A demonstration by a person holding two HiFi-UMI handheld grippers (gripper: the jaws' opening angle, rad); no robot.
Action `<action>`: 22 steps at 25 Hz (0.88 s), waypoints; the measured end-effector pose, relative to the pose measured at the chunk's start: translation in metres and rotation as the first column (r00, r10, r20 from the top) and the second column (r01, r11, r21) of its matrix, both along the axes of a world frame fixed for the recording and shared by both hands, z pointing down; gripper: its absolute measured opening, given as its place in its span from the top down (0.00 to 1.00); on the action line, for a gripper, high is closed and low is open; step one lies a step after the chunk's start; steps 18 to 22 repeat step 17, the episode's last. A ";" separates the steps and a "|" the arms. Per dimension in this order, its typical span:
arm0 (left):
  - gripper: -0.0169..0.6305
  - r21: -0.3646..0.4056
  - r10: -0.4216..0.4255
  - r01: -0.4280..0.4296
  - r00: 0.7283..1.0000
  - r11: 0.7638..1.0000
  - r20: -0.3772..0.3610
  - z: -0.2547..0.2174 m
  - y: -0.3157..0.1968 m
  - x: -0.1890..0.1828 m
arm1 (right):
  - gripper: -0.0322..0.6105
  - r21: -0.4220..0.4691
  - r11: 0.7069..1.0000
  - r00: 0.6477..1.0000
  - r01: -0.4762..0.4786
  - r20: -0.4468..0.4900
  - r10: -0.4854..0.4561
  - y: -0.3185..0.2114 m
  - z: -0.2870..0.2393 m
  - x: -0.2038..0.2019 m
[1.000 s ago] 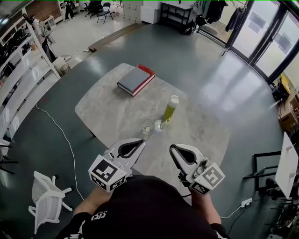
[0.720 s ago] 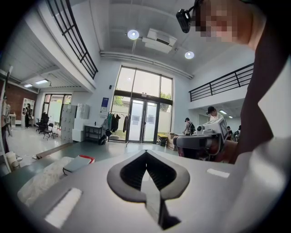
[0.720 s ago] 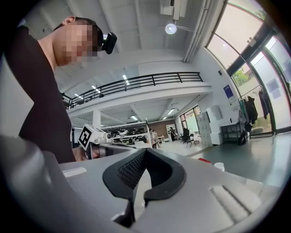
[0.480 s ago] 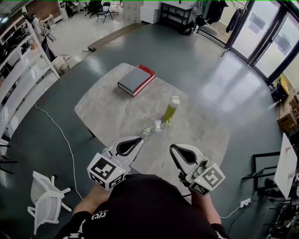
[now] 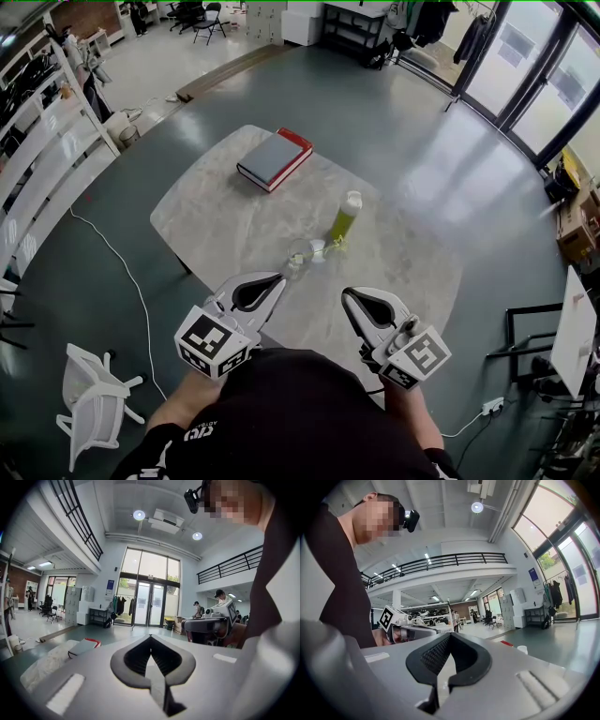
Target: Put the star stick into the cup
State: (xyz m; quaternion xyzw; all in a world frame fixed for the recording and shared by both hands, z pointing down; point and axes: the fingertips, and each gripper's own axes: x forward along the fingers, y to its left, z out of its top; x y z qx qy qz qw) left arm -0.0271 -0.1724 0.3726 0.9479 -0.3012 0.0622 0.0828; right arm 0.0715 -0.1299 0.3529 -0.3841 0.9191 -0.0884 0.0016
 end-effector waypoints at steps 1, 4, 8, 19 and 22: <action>0.97 -0.001 0.000 0.000 1.000 1.000 0.000 0.000 0.000 0.000 | 0.93 -0.003 1.000 1.000 -0.001 0.001 0.001 0.000 0.001 0.000; 0.97 -0.004 -0.002 0.002 1.000 1.000 0.001 0.001 0.000 -0.002 | 0.93 -0.012 1.000 1.000 -0.001 0.002 0.001 -0.001 0.002 0.000; 0.97 -0.008 -0.004 0.004 1.000 1.000 0.003 0.004 0.001 0.000 | 0.93 -0.016 1.000 1.000 -0.003 0.004 0.003 0.000 0.004 0.003; 0.97 -0.017 -0.004 0.004 1.000 1.000 0.010 0.007 0.002 0.003 | 0.93 -0.031 0.999 1.000 -0.020 0.017 0.021 0.000 0.007 0.010; 0.97 -0.017 -0.004 0.004 1.000 1.000 0.010 0.007 0.002 0.003 | 0.93 -0.031 0.999 1.000 -0.020 0.017 0.021 0.000 0.007 0.010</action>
